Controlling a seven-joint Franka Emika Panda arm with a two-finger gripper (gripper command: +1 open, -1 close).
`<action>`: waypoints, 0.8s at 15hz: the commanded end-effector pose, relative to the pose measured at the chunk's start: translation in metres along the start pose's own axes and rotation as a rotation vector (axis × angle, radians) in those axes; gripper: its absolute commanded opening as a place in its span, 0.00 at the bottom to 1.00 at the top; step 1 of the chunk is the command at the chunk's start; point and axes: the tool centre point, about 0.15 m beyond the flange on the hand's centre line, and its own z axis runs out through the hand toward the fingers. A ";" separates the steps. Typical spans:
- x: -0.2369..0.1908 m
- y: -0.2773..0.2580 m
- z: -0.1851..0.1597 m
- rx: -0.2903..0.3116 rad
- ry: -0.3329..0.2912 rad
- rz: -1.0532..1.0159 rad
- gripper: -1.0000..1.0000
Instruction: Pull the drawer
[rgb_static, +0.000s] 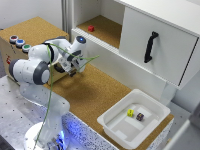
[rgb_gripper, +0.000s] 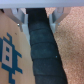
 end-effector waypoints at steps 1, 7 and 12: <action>0.008 0.012 0.005 -0.072 0.019 -0.073 1.00; 0.009 -0.006 -0.012 -0.125 0.058 -0.114 1.00; 0.014 -0.020 -0.061 -0.244 0.177 -0.127 1.00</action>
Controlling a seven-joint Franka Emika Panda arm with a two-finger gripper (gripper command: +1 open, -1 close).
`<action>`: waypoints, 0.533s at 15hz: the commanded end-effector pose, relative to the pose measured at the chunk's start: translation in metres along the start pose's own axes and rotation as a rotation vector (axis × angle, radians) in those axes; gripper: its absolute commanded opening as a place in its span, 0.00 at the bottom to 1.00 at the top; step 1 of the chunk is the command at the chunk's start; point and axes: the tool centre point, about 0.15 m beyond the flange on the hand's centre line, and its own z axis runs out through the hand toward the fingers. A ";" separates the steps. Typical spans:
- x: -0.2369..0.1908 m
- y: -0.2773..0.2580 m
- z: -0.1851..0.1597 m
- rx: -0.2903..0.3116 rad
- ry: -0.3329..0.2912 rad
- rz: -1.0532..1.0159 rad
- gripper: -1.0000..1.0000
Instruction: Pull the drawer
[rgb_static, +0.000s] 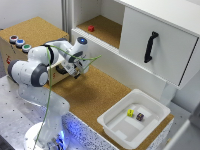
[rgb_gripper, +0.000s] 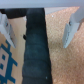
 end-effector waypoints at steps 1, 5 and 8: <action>0.008 -0.019 -0.064 -0.217 0.141 -0.009 1.00; 0.015 -0.039 -0.122 -0.293 0.277 -0.032 1.00; 0.026 -0.065 -0.146 -0.293 0.338 -0.075 1.00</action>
